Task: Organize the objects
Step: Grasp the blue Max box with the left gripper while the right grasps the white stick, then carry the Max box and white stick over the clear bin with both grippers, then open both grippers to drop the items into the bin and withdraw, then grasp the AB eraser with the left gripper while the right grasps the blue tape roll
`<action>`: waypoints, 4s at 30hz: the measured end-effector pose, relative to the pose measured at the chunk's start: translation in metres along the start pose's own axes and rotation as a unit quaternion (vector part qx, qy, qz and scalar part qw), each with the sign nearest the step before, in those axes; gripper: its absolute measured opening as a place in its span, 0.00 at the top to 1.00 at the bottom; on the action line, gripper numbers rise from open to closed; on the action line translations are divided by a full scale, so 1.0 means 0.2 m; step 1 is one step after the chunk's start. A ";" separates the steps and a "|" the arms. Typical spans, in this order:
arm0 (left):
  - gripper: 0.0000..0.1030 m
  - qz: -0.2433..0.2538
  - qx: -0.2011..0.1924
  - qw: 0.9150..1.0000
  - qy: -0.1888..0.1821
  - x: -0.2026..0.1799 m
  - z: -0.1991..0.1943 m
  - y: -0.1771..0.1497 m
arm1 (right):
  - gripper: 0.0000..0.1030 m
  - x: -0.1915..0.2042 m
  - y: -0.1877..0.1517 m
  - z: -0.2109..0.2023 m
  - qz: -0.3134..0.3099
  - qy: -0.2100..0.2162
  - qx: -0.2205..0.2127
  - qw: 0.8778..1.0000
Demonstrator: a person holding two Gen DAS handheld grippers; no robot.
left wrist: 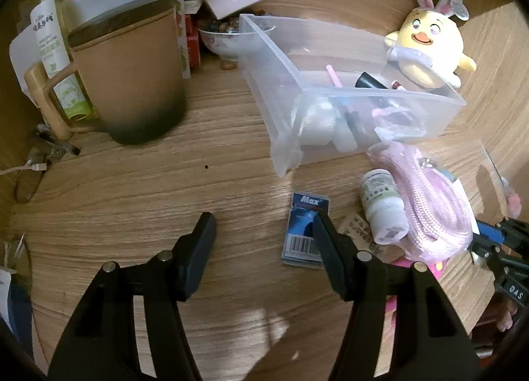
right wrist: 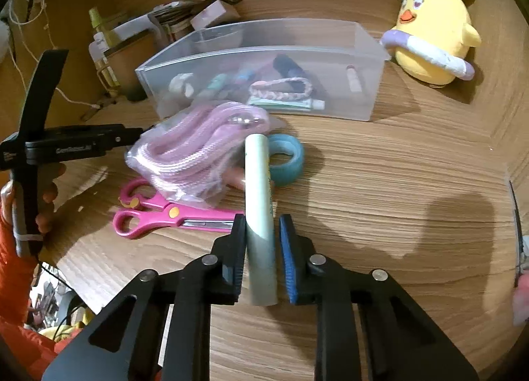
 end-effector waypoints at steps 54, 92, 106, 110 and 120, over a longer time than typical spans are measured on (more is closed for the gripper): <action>0.74 0.006 -0.115 0.993 -0.028 -0.31 -0.23 0.53 | 0.86 -0.24 0.86 -0.04 -0.026 0.022 -0.112 0.993; 0.23 0.036 -0.097 0.995 -0.002 -0.31 -0.22 0.40 | 0.30 -0.10 0.68 -0.04 -0.104 -0.037 -0.078 0.991; 0.23 0.018 0.001 1.000 0.016 -0.06 -0.10 -0.09 | 0.28 -0.15 0.27 0.06 -0.056 -0.032 -0.016 0.998; 0.23 0.033 0.024 0.999 0.011 -0.09 -0.05 -0.16 | 0.29 -0.15 0.21 0.12 -0.039 -0.022 0.005 0.999; 0.23 0.063 0.041 0.997 -0.012 -0.24 0.01 -0.13 | 0.55 -0.10 0.22 0.20 -0.036 0.009 0.025 0.999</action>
Point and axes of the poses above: each gripper's, at about its wrist camera, not at the fingertips, and z roughly the way its jaws point, x to its left, y to its top, the point moved 10 cm from there along z, roughly the way its jaws point, and after that the axes turned 8 degrees about -z, right-handed, at the moved point
